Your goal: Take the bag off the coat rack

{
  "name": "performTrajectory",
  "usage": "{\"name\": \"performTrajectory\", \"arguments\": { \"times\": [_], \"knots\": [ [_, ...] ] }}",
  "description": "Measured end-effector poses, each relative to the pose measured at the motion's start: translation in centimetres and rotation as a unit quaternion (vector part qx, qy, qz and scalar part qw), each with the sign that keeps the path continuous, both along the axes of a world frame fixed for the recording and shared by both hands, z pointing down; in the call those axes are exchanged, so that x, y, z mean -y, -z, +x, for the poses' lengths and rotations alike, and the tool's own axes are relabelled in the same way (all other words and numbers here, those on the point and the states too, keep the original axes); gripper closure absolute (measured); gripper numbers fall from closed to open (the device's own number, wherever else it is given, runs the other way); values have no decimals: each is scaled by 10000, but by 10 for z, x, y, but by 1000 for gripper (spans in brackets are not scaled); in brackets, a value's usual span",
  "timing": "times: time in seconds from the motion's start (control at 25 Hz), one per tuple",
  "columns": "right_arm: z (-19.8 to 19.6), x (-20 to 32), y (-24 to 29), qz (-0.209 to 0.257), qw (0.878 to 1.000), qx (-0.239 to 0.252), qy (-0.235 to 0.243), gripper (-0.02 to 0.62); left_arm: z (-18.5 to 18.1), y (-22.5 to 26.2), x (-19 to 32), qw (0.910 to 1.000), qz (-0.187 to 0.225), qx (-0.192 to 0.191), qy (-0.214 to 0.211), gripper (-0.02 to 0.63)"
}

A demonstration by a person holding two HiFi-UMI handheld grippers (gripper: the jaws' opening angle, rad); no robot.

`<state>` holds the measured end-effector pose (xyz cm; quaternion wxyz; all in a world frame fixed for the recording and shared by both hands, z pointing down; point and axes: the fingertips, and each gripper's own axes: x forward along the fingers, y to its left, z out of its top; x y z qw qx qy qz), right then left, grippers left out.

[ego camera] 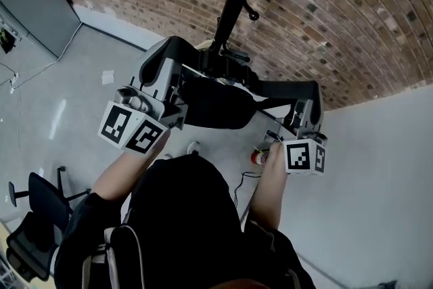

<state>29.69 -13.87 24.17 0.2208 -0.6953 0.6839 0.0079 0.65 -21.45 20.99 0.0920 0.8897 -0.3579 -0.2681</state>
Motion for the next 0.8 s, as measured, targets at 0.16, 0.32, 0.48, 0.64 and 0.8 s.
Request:
{"name": "performTrajectory", "arguments": {
  "times": [0.16,0.32,0.48,0.64,0.8],
  "knots": [
    [-7,-17,7,-21,9998,-160,-129,577,-11,-4,-6,9997,0,227,92,586],
    [-14,-32,4,-126,9997,-165,-154,577,-32,-13,-12,9991,-124,319,246,586],
    [-28,-40,-1,-194,9994,-252,-107,577,-59,-22,-18,9980,-212,391,448,586],
    [-42,-46,-12,-327,9986,-387,-119,577,-81,-38,-22,9963,-283,529,620,586],
    [-61,-52,-27,-535,9968,-574,-124,577,-101,-53,-29,9953,-422,513,706,586]
  ]
}}
